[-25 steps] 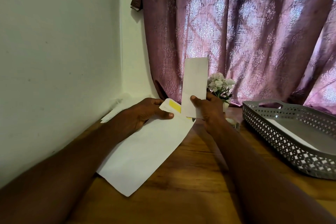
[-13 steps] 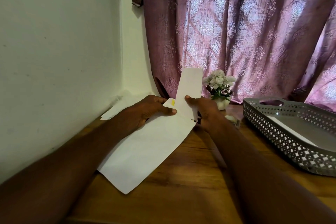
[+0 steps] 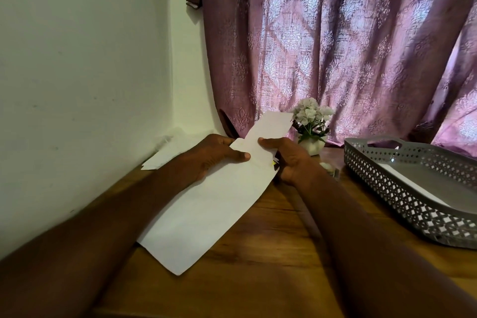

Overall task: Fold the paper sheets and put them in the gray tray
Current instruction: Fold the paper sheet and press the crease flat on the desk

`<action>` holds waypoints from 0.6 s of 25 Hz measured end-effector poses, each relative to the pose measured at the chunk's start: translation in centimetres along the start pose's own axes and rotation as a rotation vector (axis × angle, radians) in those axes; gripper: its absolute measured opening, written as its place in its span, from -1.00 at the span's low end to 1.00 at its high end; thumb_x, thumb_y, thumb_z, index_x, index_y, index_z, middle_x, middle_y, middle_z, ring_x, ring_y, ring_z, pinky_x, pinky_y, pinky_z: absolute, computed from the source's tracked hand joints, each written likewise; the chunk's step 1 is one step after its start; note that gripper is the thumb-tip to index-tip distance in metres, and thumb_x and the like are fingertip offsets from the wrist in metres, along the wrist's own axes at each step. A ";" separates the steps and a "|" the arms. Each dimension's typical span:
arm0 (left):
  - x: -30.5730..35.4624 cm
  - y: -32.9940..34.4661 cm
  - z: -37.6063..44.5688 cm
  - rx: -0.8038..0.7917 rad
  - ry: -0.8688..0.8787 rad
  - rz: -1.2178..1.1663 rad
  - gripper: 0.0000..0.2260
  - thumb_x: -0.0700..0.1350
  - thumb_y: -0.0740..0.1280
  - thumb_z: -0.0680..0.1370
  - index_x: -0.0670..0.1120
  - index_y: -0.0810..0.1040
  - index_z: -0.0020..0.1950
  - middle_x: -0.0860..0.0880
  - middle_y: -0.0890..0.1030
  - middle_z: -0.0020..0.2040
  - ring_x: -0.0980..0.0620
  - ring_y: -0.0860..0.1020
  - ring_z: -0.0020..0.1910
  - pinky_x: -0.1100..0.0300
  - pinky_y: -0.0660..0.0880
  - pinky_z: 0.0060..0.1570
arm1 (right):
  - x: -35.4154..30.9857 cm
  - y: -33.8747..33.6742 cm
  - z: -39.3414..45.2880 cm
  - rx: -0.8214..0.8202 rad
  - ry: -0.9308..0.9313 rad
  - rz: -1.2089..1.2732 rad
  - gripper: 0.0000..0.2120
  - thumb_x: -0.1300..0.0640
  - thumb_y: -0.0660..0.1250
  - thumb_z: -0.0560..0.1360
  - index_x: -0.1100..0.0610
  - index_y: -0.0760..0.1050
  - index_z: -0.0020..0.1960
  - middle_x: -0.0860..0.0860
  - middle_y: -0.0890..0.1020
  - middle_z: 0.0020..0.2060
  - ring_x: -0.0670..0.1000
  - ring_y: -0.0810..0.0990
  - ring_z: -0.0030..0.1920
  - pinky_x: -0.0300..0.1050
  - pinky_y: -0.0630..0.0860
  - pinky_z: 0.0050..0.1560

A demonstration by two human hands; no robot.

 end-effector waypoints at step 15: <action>-0.1 -1.2 0.3 0.076 -0.002 0.003 -0.77 -0.22 0.62 0.39 -0.13 0.75 0.02 -0.12 0.77 -0.04 -0.08 0.76 -0.09 0.13 0.68 -0.05 | -0.2 -1.4 1.1 0.078 -0.073 -0.159 -0.74 0.12 0.48 0.53 0.24 0.59 0.15 0.19 0.70 -0.01 0.13 0.64 -0.20 -0.03 0.58 -0.22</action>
Point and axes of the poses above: each hand's wrist, its own z-axis towards the middle knuckle, its own y-axis out of the palm, x = y × z, the point moved 5 cm from there along z, towards the middle knuckle
